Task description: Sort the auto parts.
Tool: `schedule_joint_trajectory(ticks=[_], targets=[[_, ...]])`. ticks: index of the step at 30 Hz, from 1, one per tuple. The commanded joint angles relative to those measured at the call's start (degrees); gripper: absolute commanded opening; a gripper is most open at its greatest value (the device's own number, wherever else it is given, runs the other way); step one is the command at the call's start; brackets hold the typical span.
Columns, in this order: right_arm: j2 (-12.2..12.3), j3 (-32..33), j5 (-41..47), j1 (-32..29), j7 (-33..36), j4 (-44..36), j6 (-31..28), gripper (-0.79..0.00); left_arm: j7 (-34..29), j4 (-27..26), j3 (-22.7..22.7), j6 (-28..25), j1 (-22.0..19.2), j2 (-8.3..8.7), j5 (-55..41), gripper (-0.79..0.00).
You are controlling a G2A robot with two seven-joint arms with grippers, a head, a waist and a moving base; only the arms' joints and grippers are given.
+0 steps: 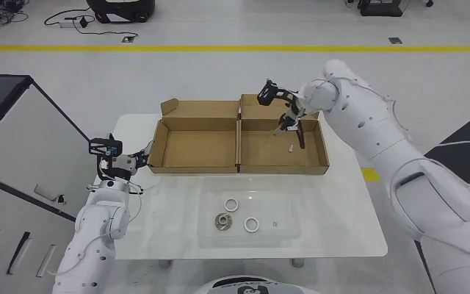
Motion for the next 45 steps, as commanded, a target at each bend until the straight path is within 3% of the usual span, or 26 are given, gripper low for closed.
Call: schedule_joint_trajectory(ticks=[1, 7, 14, 21, 29, 36, 45], targets=[[2.1, 2.64, 0.03, -3.15, 1.63, -8.41, 1.14, 0.0, 0.0, 0.0, 0.0, 0.0, 0.0, 0.0, 0.0, 0.0], [7.84, 6.71, 0.81, -10.12, 5.08, -25.19, 4.58, 0.0, 0.0, 0.0, 0.0, 0.0, 0.0, 0.0, 0.0, 0.0], [13.32, 6.88, 6.41, -12.63, 5.46, -35.28, 4.96, 0.0, 0.0, 0.0, 0.0, 0.0, 0.0, 0.0, 0.0, 0.0], [19.32, 2.14, 10.55, -11.18, 2.78, -41.15, 2.27, 0.0, 0.0, 0.0, 0.0, 0.0, 0.0, 0.0, 0.0, 0.0], [25.53, -6.66, 13.97, -4.71, -1.59, -45.48, -2.09, 0.0, 0.0, 0.0, 0.0, 0.0, 0.0, 0.0, 0.0, 0.0], [28.23, -14.75, 19.21, 1.72, -3.05, -48.0, -3.55, 0.0, 0.0, 0.0, 0.0, 0.0, 0.0, 0.0, 0.0, 0.0], [28.2, -26.12, 23.31, 8.99, -4.56, -49.03, -5.06, 0.0, 0.0, 0.0, 0.0, 0.0, 0.0, 0.0, 0.0, 0.0]])
